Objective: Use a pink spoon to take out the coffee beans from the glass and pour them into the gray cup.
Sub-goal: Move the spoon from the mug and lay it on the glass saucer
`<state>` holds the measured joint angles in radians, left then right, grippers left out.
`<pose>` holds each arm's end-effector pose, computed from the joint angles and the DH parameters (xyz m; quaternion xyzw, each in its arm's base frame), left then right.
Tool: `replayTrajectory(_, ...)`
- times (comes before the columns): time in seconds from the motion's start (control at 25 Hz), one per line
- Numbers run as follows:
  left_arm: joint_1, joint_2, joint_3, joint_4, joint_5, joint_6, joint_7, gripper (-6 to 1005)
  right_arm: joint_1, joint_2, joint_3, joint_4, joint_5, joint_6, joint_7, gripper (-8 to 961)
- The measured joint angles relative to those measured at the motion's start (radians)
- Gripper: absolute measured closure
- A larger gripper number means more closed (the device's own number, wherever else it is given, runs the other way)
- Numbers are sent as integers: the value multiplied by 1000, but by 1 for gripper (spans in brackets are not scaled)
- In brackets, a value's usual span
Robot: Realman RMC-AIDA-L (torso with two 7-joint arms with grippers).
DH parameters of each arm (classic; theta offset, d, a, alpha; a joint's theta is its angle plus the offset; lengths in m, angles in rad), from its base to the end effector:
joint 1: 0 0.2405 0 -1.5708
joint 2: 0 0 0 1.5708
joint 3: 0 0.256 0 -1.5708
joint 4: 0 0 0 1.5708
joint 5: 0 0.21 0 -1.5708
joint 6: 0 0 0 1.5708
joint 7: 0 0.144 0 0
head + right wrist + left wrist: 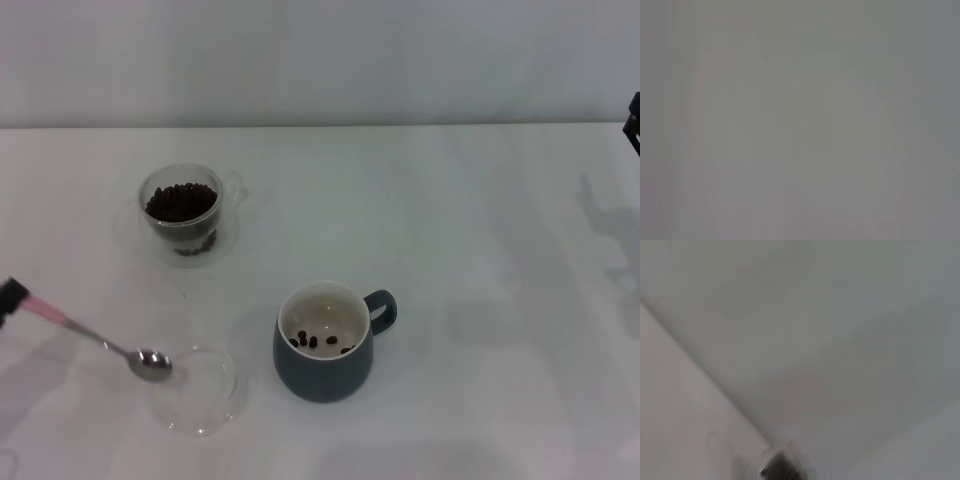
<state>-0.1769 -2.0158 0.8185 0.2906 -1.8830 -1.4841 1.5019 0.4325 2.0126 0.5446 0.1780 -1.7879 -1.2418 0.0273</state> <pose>-0.3640 0.2384 0.0194 -0.6315 -0.5608 -0.4856 0.2256 0.3513 0.3300 0.0302 -0.6306 0.2143 0.2793 0.6917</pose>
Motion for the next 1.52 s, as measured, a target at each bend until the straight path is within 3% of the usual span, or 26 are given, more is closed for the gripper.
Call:
replayTrajectory(0.48, -63, -17, 5, -30, 56, 123, 26, 871, -17, 0, -2, -2, -1, -3, 0, 95)
replayTrajectory(0.72, -118, -48, 6, -35, 120, 192, 34, 872, -20, 0, -2, -6, -1, -6, 0, 95)
replayTrajectory(0.84, -131, -54, 5, -38, 143, 206, 37, 872, -23, 0, -1, -7, -1, -6, 0, 95)
replayTrajectory(1.4, -151, -55, 3, -63, 186, 224, 76, 850, -27, 0, 6, -8, 8, -8, 0, 95)
replayTrajectory(1.52, -148, -54, -1, -60, 182, 228, 111, 749, -26, 0, 6, -6, 9, -8, 0, 95)
